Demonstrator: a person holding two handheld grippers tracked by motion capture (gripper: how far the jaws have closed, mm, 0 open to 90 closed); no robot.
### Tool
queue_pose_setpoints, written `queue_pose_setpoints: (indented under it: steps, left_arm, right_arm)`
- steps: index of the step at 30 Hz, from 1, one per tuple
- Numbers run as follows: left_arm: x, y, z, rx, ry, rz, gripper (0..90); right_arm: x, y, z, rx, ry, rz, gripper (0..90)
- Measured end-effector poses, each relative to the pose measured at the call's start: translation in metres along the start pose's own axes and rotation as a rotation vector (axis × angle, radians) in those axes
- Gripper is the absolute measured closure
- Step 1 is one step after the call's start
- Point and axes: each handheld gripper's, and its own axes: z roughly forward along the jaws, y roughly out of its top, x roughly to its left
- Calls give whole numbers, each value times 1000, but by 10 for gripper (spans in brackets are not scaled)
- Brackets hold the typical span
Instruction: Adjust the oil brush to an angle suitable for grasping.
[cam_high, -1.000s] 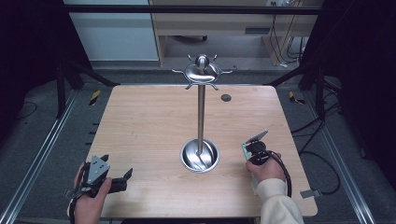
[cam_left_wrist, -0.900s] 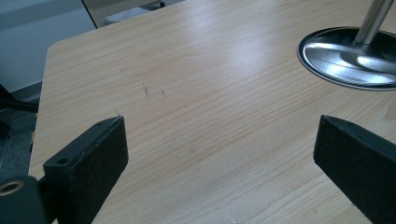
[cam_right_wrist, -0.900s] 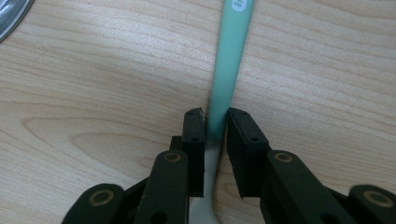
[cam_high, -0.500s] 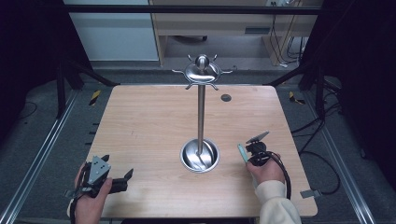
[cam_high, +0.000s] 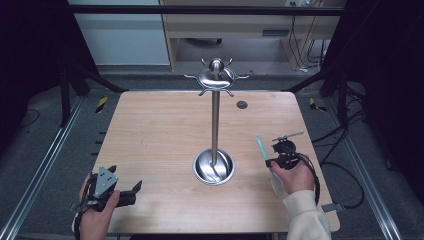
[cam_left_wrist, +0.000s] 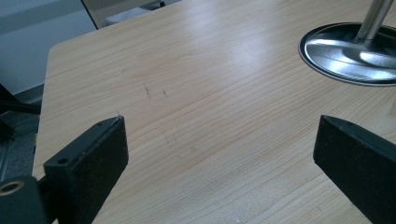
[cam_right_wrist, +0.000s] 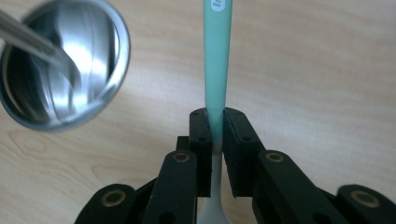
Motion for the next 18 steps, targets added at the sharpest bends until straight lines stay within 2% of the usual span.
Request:
queue_pose_setpoints:
  steps: [1,4,6,8,9,10,11,13,15,18]
  left_arm:
    - [0,0,0,0,0,0,27]
    - [1,-1,0,4,0,0,27]
    - [3,-4,-3,9,10,-16,28]
    - [4,-6,-4,13,15,-25,27]
    - [6,-8,-4,21,14,-33,27]
    - [6,-9,-5,25,13,-40,27]
    - [7,-10,-5,35,18,-46,27]
    - [8,-13,-7,53,43,-49,27]
    - [9,-14,-9,54,62,-50,26]
    - [12,-17,-12,63,79,-57,27]
  right_arm:
    - [0,0,0,0,0,0,822]
    - [-7,13,-6,-57,31,-16,822]
    - [-12,27,-14,-112,30,-43,822]
    - [-13,32,-18,-131,30,-52,822]
    - [-14,42,-26,-173,37,-58,822]
    - [-14,42,-26,-173,37,-58,822]
    - [-14,47,-31,-201,48,-63,822]
    - [-14,50,-33,-208,51,-71,822]
    - [-13,54,-38,-239,52,-86,822]
    - [-6,52,-44,-285,84,-107,822]
